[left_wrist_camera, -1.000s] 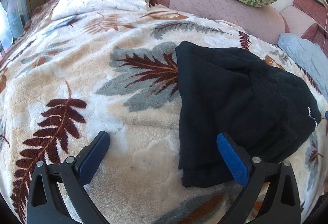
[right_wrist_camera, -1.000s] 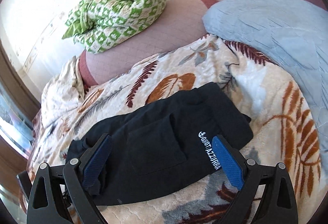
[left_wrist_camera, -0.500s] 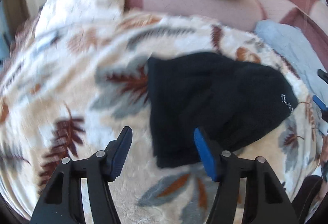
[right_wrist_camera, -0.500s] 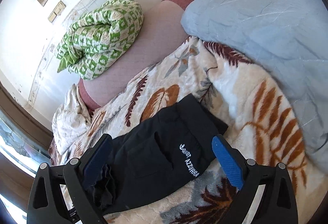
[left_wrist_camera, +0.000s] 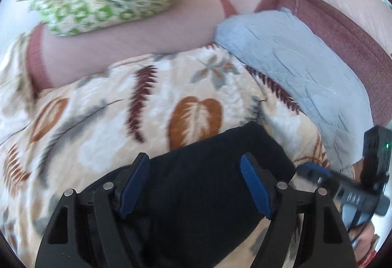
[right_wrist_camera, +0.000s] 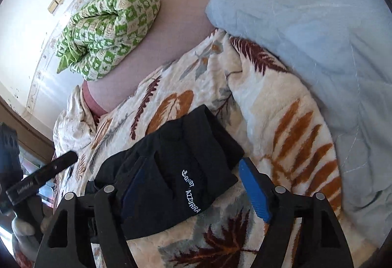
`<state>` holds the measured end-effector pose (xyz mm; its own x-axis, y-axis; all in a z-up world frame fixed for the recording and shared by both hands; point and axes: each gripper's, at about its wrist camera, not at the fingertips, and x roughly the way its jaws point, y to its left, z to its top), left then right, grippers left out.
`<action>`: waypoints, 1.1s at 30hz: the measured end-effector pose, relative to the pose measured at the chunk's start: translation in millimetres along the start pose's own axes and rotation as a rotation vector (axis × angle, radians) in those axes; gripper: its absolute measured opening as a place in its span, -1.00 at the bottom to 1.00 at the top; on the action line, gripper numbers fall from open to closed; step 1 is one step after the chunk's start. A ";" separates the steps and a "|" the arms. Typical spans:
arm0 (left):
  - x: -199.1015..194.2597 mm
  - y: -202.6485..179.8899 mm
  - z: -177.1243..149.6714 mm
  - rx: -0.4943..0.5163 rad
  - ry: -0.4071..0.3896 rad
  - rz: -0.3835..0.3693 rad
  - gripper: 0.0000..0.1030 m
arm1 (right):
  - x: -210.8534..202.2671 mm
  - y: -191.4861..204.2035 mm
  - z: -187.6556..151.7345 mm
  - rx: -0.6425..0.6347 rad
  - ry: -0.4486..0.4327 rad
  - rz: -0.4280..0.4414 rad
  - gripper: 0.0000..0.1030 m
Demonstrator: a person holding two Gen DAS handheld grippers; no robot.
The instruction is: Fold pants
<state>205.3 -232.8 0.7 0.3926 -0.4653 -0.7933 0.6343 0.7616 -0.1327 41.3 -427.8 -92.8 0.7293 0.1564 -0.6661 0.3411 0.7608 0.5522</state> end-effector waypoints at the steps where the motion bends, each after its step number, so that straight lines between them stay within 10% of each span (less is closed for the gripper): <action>1: 14.5 -6.4 5.2 0.006 0.020 -0.028 0.48 | 5.2 -4.9 -2.3 0.022 0.019 -0.002 0.54; 18: 162.2 -73.1 39.7 0.109 0.258 -0.273 0.47 | 51.4 -14.7 -2.8 0.038 0.058 -0.075 0.57; 20: 164.8 -78.4 36.5 0.134 0.263 -0.208 0.03 | 53.4 -13.1 -1.6 0.035 0.051 -0.055 0.54; 25: 139.0 -56.7 39.1 0.082 0.203 -0.218 -0.67 | 45.2 -16.1 1.1 0.049 0.028 -0.004 -0.59; 33: 71.3 -35.7 35.7 0.035 0.094 -0.242 -0.74 | 20.7 21.1 -5.1 -0.069 -0.051 0.096 -0.67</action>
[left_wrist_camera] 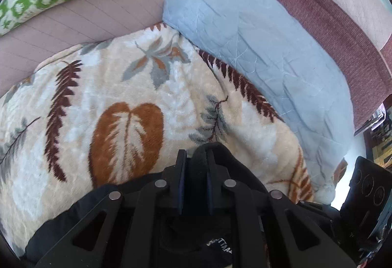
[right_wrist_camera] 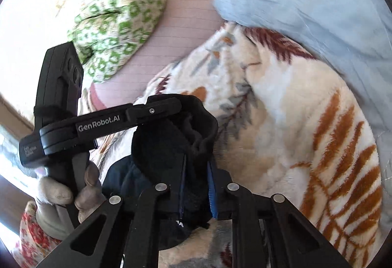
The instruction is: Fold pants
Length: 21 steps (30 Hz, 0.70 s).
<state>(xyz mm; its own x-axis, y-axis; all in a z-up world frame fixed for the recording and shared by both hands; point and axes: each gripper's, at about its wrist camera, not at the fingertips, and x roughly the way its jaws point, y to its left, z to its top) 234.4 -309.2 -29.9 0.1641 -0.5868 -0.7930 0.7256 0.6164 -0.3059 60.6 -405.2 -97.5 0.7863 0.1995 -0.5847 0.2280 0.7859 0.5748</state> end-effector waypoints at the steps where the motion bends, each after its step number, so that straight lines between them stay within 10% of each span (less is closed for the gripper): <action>1: -8.7 2.5 -3.5 -0.012 -0.011 -0.005 -0.74 | -3.2 8.3 -3.0 -0.029 -0.005 0.005 -0.67; 21: -183.5 149.2 -140.5 -0.403 -0.289 -0.030 -0.75 | 22.9 237.6 -84.4 -0.465 0.198 0.238 -0.69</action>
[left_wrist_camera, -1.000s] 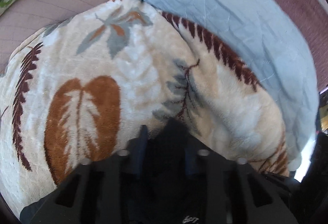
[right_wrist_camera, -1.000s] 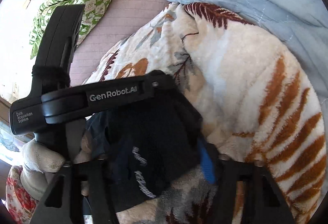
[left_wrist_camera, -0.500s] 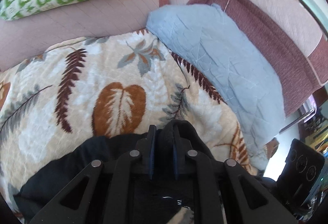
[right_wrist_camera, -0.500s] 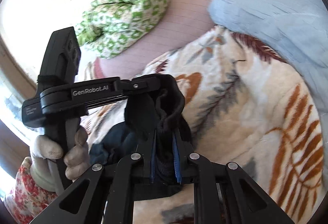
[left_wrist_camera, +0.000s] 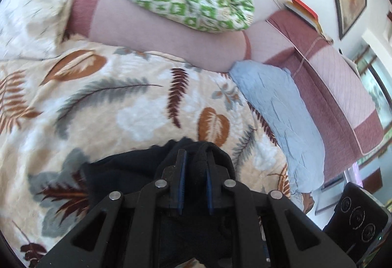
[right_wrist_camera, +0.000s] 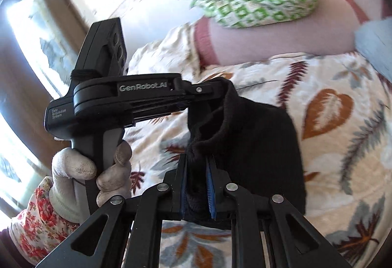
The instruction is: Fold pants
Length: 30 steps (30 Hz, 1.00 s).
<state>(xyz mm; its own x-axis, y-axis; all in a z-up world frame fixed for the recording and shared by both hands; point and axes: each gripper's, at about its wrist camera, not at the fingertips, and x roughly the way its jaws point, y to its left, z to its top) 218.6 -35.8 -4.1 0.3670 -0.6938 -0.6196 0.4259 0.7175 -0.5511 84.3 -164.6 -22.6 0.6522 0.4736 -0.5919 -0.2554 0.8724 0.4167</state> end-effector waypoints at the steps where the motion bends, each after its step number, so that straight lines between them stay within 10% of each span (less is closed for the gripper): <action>1: -2.3 9.8 -2.3 -0.016 -0.003 0.009 -0.75 | 11.7 8.3 -1.3 -0.014 0.021 -0.001 -0.69; 9: -6.7 80.7 -26.3 -0.126 0.006 0.072 -0.73 | 92.9 34.2 -21.8 -0.080 0.180 -0.067 -0.69; 12: -16.0 93.0 -31.8 -0.147 -0.001 0.077 -0.41 | 107.2 32.2 -26.7 -0.090 0.197 -0.072 -0.59; 17: -53.9 105.6 -33.8 -0.187 -0.096 0.075 -0.04 | 98.4 38.8 -30.3 -0.106 0.202 -0.038 0.24; 25: -90.8 102.0 -76.4 -0.337 -0.215 0.063 -0.02 | 41.8 28.7 -1.7 -0.087 0.087 -0.085 0.24; 30: -58.4 88.4 -111.9 -0.350 -0.157 0.033 -0.02 | 54.9 7.9 39.4 -0.031 0.107 -0.176 -0.03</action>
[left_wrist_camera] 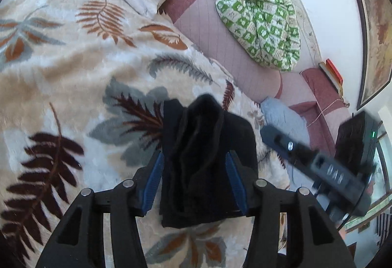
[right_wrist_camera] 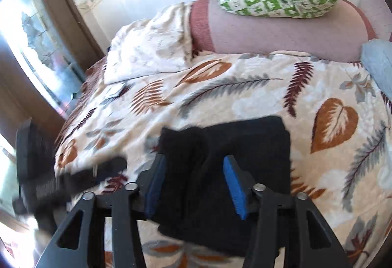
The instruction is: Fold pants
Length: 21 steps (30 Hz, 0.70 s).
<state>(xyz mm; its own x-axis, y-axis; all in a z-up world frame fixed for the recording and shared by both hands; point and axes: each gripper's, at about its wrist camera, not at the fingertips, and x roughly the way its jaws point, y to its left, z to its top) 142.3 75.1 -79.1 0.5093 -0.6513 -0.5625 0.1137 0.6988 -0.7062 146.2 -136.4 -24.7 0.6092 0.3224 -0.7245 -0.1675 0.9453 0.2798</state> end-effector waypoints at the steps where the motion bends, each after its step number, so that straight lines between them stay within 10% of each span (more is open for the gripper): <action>1: 7.5 0.7 -5.7 0.004 0.020 0.010 -0.02 | 8.2 2.6 6.6 -0.007 0.021 -0.010 -0.05; 13: 36.0 25.9 -25.6 -0.031 0.091 0.002 -0.16 | 135.3 54.6 15.2 -0.228 0.344 -0.229 0.02; 21: 27.8 20.7 -24.1 -0.017 0.084 -0.007 -0.16 | 81.8 46.1 28.2 -0.142 0.214 -0.099 0.20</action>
<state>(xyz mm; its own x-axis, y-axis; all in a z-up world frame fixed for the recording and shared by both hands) 138.3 64.3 -119.7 0.4351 -0.6792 -0.5911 0.1017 0.6894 -0.7172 210.2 -67.8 -53.3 0.4525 0.2167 -0.8650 -0.2315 0.9653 0.1207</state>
